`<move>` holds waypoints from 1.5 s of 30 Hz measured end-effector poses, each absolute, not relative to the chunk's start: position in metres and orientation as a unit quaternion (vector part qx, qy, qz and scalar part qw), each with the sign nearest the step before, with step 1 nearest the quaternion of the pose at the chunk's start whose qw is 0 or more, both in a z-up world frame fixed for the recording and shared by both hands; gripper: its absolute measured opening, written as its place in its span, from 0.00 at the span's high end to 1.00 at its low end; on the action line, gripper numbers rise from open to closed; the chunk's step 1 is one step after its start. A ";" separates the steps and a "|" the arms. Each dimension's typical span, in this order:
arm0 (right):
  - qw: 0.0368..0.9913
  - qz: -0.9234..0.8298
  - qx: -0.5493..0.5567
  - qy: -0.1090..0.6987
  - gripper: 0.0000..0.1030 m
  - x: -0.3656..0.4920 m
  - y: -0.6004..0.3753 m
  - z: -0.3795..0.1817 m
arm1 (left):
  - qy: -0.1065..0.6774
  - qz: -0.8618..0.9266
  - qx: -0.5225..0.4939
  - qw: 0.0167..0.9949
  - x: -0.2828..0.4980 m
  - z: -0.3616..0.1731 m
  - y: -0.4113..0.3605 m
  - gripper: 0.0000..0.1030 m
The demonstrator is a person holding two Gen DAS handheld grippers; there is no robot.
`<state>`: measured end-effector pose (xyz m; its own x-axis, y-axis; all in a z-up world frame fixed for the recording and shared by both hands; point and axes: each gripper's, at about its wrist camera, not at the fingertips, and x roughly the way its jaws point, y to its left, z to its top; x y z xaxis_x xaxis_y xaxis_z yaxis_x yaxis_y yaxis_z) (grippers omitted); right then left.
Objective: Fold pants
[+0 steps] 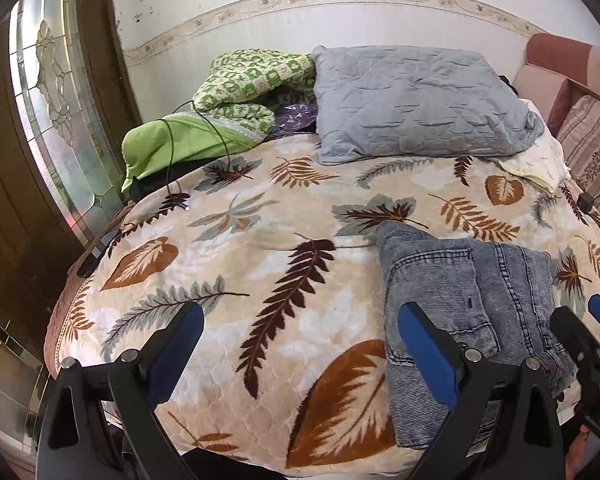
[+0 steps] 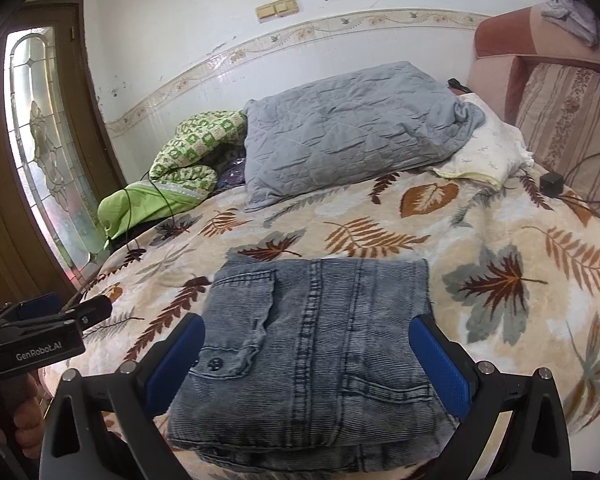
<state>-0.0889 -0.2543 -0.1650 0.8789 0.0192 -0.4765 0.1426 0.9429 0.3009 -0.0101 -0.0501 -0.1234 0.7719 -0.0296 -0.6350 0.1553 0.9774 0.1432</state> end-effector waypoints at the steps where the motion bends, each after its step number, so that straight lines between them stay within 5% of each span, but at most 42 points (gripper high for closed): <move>1: 0.955 -0.029 0.163 0.244 0.00 -0.088 -0.251 -0.165 | 0.334 -0.048 0.094 0.937 -0.010 -0.123 -0.049 0.05; 45: 0.953 -0.054 0.169 0.245 0.00 -0.098 -0.272 -0.167 | 0.351 -0.041 0.091 0.931 -0.002 -0.136 -0.051 0.05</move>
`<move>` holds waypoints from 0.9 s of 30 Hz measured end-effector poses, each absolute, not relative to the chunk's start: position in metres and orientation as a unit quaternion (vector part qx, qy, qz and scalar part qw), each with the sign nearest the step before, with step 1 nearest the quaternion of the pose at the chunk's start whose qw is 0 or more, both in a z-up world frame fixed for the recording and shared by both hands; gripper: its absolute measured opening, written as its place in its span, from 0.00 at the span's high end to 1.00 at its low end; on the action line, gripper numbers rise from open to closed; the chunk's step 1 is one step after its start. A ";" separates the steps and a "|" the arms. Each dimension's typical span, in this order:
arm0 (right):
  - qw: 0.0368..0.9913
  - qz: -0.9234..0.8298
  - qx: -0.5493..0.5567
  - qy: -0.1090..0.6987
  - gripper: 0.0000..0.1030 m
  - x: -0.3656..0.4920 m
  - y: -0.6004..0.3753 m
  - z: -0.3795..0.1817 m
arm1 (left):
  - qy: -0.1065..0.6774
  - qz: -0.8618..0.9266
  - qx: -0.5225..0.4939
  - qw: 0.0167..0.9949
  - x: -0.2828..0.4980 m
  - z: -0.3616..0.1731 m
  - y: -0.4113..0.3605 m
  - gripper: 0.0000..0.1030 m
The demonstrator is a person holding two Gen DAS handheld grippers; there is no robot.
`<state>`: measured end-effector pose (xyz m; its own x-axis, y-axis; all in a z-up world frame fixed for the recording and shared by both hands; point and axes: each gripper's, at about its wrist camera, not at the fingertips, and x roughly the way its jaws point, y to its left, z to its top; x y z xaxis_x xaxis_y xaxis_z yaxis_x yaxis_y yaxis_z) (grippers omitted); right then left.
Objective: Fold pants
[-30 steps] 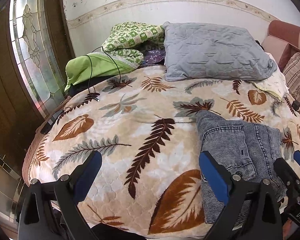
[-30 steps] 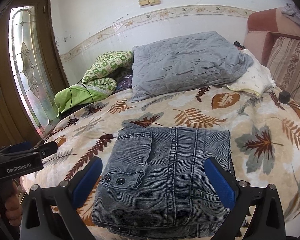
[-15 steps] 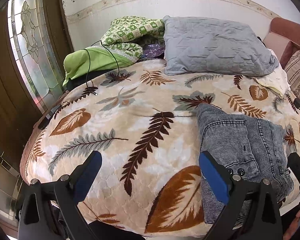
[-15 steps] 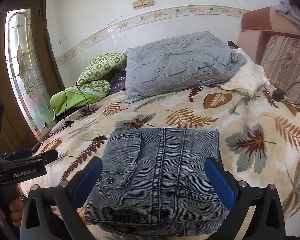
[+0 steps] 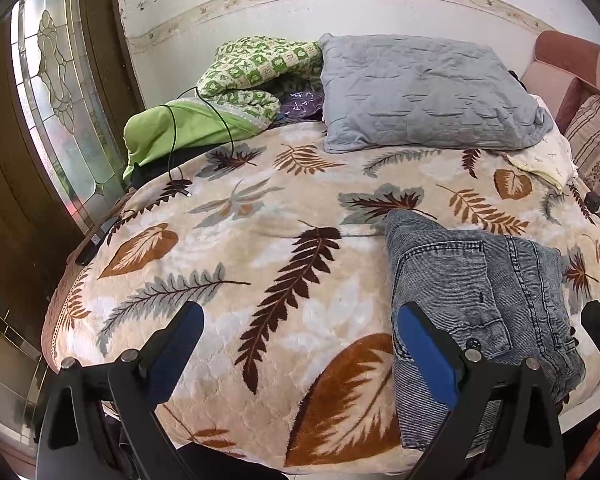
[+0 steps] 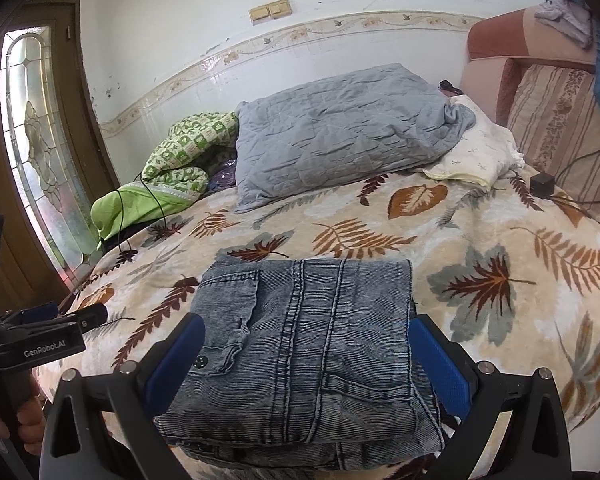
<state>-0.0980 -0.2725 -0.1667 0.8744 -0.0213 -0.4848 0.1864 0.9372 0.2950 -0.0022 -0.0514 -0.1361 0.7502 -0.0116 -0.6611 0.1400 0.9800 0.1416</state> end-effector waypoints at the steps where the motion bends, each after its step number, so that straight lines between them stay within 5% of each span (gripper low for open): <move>1: 0.953 -0.054 0.169 0.245 0.00 -0.098 -0.273 -0.167 | 0.350 -0.041 0.092 0.931 -0.003 -0.135 -0.052 0.05; 27: 0.952 -0.058 0.167 0.252 0.00 -0.096 -0.272 -0.170 | 0.350 -0.041 0.092 0.932 -0.003 -0.134 -0.052 0.05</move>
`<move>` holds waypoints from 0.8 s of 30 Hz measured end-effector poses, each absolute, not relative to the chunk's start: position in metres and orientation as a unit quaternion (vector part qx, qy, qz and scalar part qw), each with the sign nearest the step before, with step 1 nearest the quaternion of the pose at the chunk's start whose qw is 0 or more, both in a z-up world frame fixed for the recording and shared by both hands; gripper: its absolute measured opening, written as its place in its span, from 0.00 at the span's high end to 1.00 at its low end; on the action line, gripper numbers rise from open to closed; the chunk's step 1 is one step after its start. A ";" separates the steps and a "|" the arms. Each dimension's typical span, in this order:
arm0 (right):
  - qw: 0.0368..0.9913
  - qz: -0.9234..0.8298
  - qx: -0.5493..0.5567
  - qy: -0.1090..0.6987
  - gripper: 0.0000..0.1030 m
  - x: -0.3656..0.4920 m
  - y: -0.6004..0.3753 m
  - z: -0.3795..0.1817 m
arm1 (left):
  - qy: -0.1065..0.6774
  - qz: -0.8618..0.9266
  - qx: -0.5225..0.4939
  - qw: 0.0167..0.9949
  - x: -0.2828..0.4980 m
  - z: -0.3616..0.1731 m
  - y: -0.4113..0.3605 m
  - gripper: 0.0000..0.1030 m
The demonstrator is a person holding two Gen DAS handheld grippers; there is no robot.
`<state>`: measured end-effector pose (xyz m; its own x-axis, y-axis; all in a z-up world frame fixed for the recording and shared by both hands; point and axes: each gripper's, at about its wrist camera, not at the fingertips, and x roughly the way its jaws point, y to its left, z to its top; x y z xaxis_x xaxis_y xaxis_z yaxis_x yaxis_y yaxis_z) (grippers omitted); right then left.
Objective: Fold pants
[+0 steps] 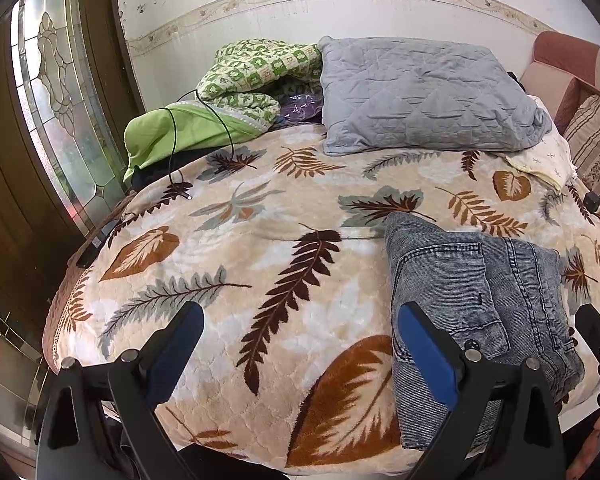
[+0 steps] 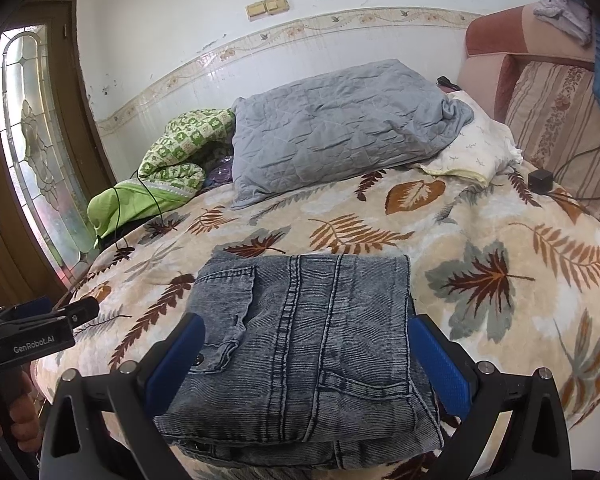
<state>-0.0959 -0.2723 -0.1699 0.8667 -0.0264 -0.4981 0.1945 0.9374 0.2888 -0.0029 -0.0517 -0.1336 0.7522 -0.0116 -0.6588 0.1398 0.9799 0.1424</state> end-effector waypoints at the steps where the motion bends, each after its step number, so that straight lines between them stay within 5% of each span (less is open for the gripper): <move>1: 0.951 -0.058 0.167 0.252 0.00 -0.096 -0.272 -0.170 | 0.350 -0.040 0.092 0.931 -0.003 -0.134 -0.052 0.05; 24: 0.951 -0.059 0.166 0.253 0.00 -0.096 -0.272 -0.171 | 0.352 -0.039 0.091 0.931 -0.002 -0.136 -0.051 0.05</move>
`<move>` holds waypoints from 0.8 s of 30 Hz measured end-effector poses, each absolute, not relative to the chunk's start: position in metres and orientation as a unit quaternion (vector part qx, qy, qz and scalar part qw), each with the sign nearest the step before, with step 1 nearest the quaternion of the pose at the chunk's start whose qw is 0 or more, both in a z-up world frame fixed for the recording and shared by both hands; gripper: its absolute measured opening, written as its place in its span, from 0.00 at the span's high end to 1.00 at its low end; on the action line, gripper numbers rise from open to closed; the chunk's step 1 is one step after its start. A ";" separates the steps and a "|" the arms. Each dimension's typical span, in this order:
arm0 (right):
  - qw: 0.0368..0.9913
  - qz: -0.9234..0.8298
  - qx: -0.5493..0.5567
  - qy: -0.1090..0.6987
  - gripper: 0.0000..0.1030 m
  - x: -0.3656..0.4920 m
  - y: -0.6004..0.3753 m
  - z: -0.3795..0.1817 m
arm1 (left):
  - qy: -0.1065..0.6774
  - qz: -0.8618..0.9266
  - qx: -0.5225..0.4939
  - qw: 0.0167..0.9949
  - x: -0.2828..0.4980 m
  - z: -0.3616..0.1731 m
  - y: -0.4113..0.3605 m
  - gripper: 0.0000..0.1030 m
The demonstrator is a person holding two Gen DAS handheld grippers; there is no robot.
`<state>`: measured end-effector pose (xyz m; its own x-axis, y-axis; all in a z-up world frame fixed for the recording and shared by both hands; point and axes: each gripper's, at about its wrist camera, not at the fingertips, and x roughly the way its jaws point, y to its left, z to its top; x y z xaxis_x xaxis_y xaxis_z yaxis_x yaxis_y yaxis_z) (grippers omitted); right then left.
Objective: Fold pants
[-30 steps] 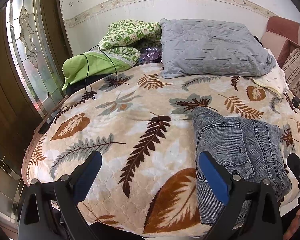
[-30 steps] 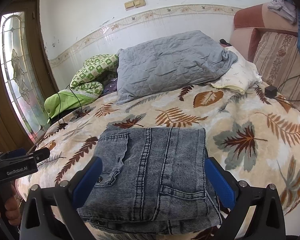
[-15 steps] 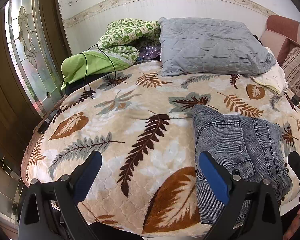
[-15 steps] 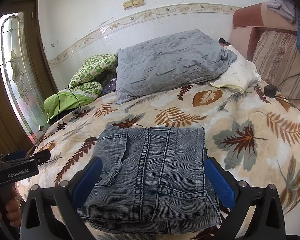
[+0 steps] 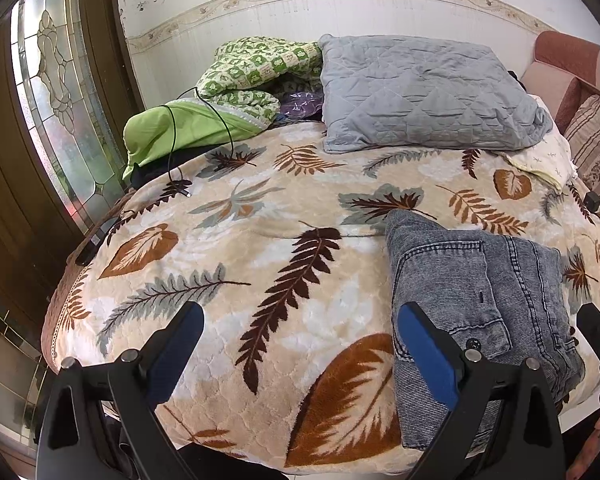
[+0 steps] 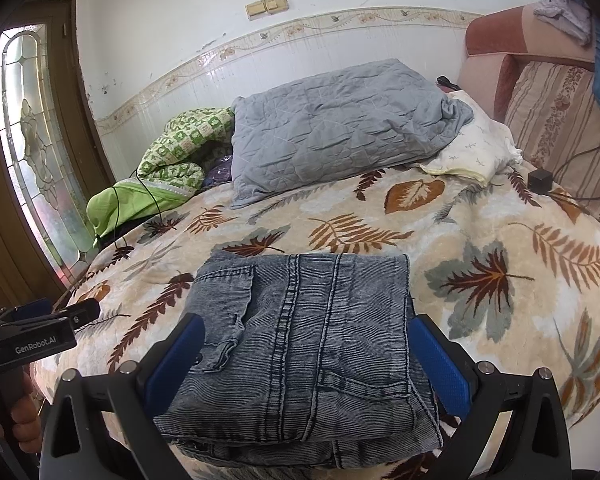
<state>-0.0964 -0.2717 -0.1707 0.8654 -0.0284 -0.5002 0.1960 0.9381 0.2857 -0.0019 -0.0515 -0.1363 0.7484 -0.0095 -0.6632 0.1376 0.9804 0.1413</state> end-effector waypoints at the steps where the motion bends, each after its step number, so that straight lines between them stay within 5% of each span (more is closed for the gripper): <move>1: 0.951 -0.059 0.165 0.253 0.00 -0.096 -0.272 -0.171 | 0.353 -0.040 0.091 0.930 -0.002 -0.137 -0.051 0.05; 24: 0.943 -0.087 0.186 0.261 0.00 -0.093 -0.305 -0.156 | 0.358 -0.055 0.084 0.928 0.005 -0.141 -0.051 0.05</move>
